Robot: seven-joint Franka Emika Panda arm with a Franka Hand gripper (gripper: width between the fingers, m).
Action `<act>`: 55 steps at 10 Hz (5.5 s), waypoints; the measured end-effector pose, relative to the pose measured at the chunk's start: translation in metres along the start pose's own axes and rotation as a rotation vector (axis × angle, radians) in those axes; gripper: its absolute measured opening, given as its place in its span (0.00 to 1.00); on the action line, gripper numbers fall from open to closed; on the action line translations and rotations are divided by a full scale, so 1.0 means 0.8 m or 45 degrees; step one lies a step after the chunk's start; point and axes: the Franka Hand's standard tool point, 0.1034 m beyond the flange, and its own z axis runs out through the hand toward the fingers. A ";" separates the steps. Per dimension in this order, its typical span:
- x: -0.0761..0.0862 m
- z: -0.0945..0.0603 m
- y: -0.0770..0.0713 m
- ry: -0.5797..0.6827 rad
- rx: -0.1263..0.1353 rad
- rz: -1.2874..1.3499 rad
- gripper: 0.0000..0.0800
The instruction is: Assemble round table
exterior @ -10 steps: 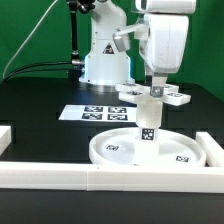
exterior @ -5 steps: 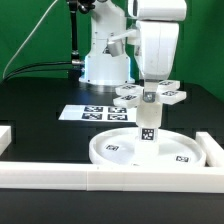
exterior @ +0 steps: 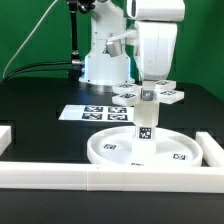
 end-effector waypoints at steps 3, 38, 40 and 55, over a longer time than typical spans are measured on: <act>0.000 0.000 0.000 0.003 0.001 0.082 0.56; 0.014 -0.022 0.004 0.279 0.331 3.903 0.80; 0.016 -0.023 0.004 0.283 0.324 3.854 0.81; 0.021 -0.028 0.015 0.215 0.106 2.005 0.81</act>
Offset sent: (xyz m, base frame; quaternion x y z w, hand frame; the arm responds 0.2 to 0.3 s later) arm -0.0147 -0.0007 -0.0088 0.0270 0.0234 0.2880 0.9570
